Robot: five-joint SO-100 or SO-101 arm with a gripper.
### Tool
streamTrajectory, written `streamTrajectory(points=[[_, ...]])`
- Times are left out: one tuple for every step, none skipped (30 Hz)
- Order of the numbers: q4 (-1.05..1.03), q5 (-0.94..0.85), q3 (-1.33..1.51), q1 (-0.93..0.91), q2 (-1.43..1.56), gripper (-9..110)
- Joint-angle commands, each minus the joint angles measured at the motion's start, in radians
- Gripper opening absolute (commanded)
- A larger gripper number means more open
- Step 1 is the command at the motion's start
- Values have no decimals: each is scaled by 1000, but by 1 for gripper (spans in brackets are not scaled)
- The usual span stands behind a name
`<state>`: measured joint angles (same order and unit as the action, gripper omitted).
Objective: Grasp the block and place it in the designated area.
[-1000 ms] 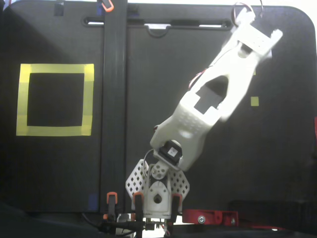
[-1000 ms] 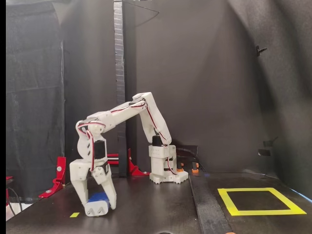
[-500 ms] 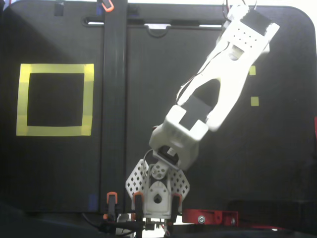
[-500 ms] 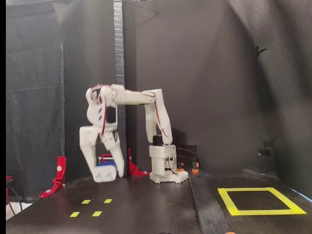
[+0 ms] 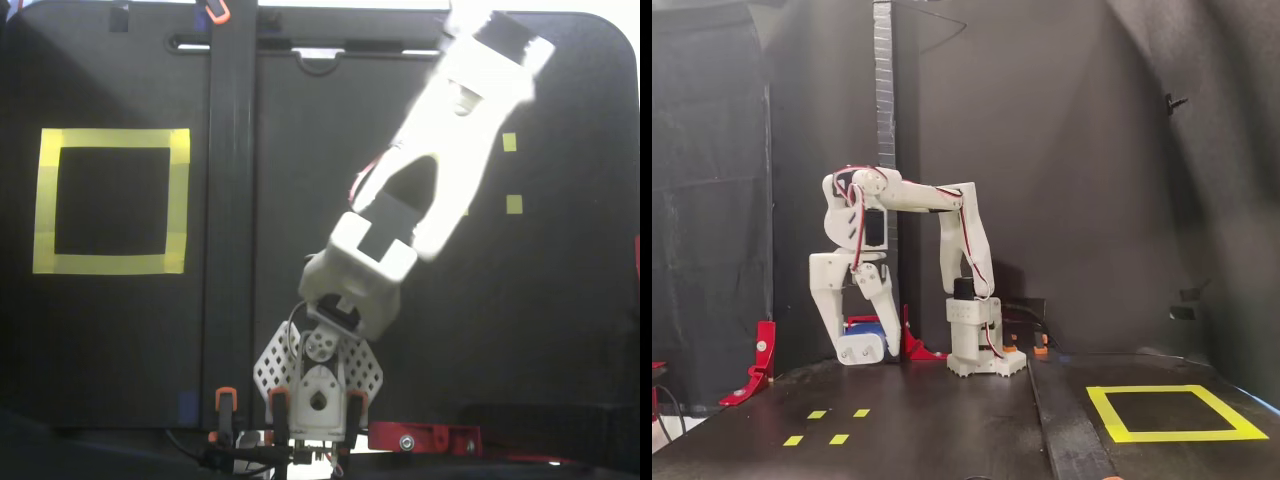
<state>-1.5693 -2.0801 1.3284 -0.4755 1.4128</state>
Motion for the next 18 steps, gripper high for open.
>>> streamTrajectory(points=[[2,66,-48,61,61,19],[2,92,-48,84,61,19],[2,121,-48,107,63,19],[2,147,-48,132,64,19],[-2,175,-48,156,66,19],[-3,206,-48,184,67,19],[-5,235,-48,210,69,19],[-9,262,-48,238,72,19],[-11,291,-46,267,74,19],[-17,316,-46,293,78,19],[-23,339,-46,319,83,19],[-28,364,-46,347,89,19],[-34,391,-46,376,95,19],[-41,414,-46,405,103,19],[-46,439,-46,434,109,19],[-51,465,-46,463,117,19],[-52,489,-46,489,121,19],[-54,515,-46,518,127,19]])
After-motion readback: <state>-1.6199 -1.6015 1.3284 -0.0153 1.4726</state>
